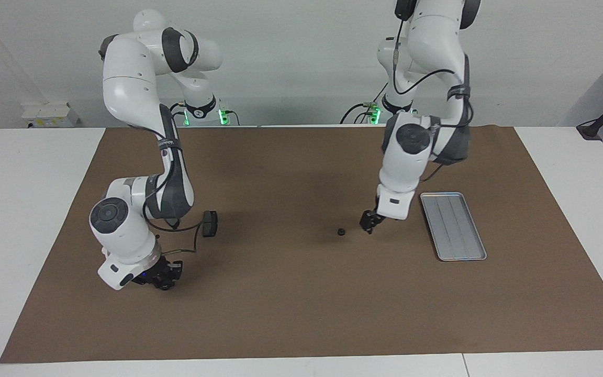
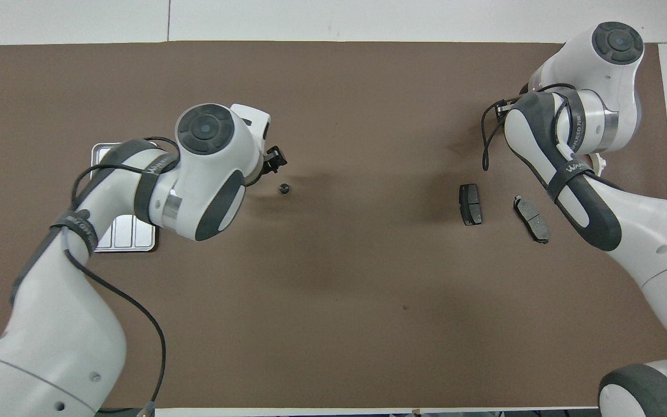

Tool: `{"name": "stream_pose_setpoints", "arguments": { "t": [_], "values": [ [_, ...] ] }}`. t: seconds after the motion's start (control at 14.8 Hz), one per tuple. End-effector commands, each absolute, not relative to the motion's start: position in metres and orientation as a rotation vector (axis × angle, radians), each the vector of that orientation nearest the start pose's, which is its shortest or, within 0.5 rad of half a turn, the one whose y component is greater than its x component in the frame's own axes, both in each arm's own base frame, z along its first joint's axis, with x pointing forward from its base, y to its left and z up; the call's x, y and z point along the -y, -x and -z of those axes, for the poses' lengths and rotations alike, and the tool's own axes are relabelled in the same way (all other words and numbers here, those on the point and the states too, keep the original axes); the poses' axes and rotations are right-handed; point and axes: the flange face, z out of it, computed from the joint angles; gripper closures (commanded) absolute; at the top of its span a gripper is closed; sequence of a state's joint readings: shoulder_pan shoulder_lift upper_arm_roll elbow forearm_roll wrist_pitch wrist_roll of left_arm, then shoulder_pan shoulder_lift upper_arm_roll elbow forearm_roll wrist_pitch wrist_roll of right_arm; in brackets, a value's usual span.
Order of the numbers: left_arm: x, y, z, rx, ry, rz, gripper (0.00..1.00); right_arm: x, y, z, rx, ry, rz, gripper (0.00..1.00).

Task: Place bearing gear from tray to pile
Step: 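Release the second bearing at center with the left gripper and withdraw, then lower the right gripper onto the second bearing at center and grasp it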

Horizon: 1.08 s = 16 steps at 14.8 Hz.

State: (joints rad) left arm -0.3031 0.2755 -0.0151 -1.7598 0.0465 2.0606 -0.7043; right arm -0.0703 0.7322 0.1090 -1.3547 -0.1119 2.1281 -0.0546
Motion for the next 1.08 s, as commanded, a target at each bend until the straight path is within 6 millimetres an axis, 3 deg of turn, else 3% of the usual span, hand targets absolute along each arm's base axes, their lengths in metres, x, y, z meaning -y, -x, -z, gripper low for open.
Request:
{"name": "stream_pose_setpoints", "arguments": {
  "t": [0.0,0.2,0.34,0.47,0.54,0.75,0.95,1.02],
  "values": [
    [0.118,-0.585,-0.461,0.466,3.053,0.006,0.00,-0.026,-0.729,-0.326,0.230,3.174,0.046,0.00],
    [0.068,-0.571,-0.496,0.378,3.054,-0.045,0.00,-0.104,-0.714,-0.376,0.137,3.191,-0.063,0.00],
    [0.037,-0.558,-0.518,0.292,3.065,-0.067,0.00,-0.164,-0.699,-0.408,-0.060,3.202,-0.090,0.00],
    [0.014,-0.551,-0.529,0.289,3.072,-0.077,0.00,-0.254,-0.673,-0.428,-0.274,3.177,-0.086,0.00],
    [0.012,-0.549,-0.530,0.278,3.072,-0.087,0.00,-0.298,-0.656,-0.430,-0.385,3.145,-0.071,0.00],
    [-0.005,-0.541,-0.530,0.228,3.075,-0.136,0.00,-0.392,-0.616,-0.427,-0.541,3.087,-0.027,0.00],
    [-0.004,-0.534,-0.530,0.210,3.078,-0.139,0.00,-0.463,-0.605,-0.397,-0.617,3.058,0.004,0.00],
    [-0.004,-0.535,-0.532,0.210,3.079,-0.132,0.00,-0.474,-0.605,-0.384,-0.624,3.061,0.010,0.00]
  ]
}}
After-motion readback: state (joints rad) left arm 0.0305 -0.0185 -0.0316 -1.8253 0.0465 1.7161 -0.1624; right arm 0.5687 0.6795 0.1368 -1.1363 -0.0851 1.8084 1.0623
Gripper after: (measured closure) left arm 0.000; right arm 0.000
